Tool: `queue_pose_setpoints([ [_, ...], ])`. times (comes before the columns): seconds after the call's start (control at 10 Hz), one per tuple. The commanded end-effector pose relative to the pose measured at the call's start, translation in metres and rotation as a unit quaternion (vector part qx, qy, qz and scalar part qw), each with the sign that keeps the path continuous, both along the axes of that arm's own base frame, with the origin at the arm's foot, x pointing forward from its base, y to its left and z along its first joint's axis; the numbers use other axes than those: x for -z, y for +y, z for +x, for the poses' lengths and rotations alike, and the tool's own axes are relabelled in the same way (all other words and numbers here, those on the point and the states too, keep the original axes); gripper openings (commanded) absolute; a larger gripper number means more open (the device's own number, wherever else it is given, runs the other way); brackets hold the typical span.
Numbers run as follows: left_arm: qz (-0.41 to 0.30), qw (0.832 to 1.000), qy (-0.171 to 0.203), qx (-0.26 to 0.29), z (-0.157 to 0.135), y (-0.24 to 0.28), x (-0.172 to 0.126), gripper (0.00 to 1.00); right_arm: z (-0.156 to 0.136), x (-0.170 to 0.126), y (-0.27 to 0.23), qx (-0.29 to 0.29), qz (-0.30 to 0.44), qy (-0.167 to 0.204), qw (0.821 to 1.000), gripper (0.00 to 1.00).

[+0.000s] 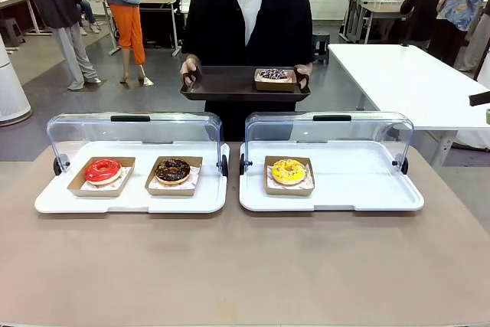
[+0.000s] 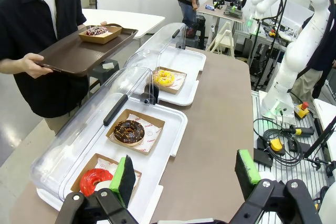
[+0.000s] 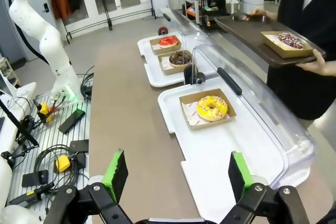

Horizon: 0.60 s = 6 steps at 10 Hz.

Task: Provide the desired donut to the person.
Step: Pick up and lift the Paper togo box containing the Donut pointed at by the person.

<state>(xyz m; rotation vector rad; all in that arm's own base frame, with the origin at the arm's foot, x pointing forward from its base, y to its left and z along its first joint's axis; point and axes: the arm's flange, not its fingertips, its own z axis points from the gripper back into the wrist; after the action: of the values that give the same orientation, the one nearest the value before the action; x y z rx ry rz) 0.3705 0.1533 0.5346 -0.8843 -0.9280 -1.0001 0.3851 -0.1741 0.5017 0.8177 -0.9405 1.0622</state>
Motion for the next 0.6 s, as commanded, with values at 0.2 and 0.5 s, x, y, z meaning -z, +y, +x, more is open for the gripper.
queue_pose_setpoints([
  [0.2, -0.006, 1.0, 0.002, -0.006, 0.0008, -0.0009, -0.0031, 1.0, 0.0, 0.0, 0.0, 0.0, 0.0, 0.0, 1.0, 1.0],
  [0.5, -0.006, 1.0, 0.002, -0.006, 0.0008, -0.0009, -0.0031, 1.0, 0.0, 0.0, 0.0, 0.0, 0.0, 0.0, 1.0, 1.0],
])
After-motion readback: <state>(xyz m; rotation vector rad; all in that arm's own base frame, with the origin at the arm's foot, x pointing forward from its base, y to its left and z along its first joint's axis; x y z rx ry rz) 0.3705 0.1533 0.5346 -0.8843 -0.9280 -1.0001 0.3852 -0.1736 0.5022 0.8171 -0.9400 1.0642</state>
